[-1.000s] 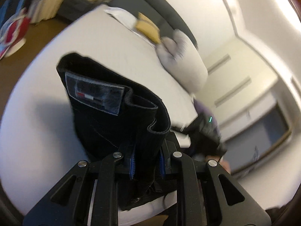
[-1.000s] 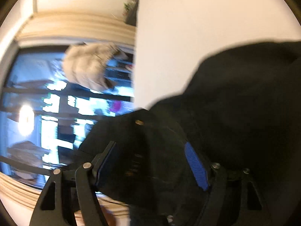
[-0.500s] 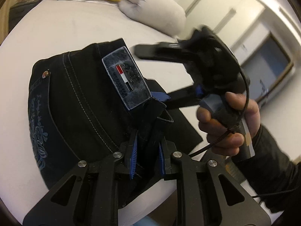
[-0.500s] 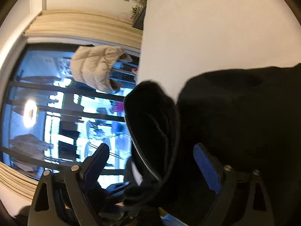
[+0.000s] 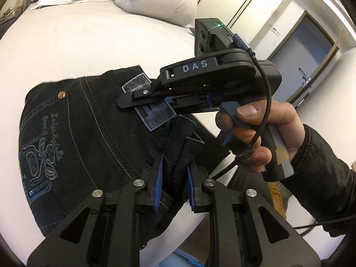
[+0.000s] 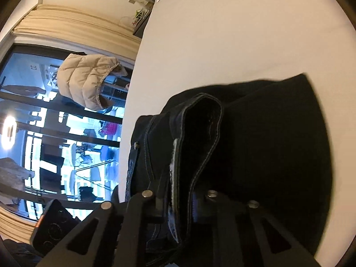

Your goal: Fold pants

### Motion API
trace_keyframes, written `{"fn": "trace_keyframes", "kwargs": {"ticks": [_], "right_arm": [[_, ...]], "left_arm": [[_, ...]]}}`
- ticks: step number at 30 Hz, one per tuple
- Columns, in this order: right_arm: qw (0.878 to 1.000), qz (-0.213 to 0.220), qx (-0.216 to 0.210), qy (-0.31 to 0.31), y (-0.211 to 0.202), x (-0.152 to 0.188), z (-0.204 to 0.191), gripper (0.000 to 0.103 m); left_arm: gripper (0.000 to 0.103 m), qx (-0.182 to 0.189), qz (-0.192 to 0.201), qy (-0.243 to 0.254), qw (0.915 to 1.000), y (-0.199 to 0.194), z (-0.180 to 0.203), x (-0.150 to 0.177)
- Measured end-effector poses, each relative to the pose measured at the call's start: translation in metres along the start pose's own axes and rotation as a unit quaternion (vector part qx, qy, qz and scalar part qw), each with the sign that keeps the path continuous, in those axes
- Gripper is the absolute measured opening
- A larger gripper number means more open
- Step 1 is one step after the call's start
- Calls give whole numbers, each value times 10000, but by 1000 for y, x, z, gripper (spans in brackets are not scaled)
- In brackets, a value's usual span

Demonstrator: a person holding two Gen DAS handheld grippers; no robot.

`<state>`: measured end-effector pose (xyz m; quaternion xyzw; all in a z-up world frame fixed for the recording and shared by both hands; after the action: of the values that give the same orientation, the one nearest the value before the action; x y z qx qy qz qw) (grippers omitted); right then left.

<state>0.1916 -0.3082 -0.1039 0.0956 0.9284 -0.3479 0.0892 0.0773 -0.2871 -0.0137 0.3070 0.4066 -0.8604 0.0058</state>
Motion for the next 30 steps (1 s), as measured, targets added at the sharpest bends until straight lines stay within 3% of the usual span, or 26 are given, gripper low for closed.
{"fn": "trace_keyframes", "kwargs": {"ticks": [7,12,17,20,23,24,25,28,30], "right_arm": [[9994,87,307,-148,-36,-9,19,16],[9988,55,475,-111,-47,-12,40,16],[9987,13,508,95,-40,-5,68,16],[9991,122,247,324,-36,2,85,18],[9968,305,-191,709,-44,6,94,26],[9966,393,-153,712,-50,6,95,28],[9967,445,-61,680,-54,5,94,34],[9947,658,440,660,-76,2,97,47],[9925,766,762,565,-91,-1,93,47]], "left_arm": [[17,230,-54,175,9996,32,26,-26],[17,301,-180,223,9991,56,21,-38],[17,293,-444,154,9985,65,6,-37],[18,295,-660,44,9974,88,0,-33],[26,411,-678,-107,9968,91,-1,-37],[26,462,-715,-171,9962,88,-2,-38],[31,551,-745,-244,9954,81,-2,-38],[72,645,-619,-284,9956,51,-4,-38],[72,739,-463,-349,9956,30,-10,-40]]}}
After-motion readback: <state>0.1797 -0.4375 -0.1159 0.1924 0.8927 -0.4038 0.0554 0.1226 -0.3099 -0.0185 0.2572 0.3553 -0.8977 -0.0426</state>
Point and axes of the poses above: each gripper's, at about its wrist camera, not at the fingertips, and y roughly the way its jaws point, z to its right, x to its underside, the point moved 10 cm from there along y, roughly the way its jaws point, and after that the axes turned 4 degrees about -y, right-handed, at the moved point
